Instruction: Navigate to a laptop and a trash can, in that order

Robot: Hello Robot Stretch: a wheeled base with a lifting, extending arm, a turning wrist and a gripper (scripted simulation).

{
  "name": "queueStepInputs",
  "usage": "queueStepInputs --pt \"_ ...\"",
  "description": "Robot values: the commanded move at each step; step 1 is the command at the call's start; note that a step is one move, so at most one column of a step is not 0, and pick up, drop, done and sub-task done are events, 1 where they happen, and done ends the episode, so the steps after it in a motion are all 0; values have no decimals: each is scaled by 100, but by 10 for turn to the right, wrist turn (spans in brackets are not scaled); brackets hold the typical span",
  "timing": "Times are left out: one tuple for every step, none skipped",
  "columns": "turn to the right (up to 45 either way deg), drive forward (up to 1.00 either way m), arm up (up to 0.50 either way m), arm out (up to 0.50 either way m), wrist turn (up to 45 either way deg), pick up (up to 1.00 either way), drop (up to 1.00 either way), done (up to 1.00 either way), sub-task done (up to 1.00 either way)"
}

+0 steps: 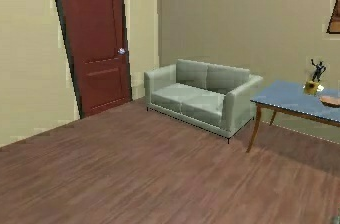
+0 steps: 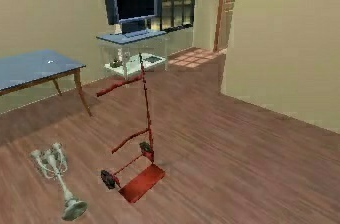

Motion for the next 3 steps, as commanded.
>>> queueStepInputs --pt "390 0 0 0 0 0 0 0 0" --pt "0 45 0 0 0 0 0 0 0" --pt "0 95 0 0 0 0 0 0 0"
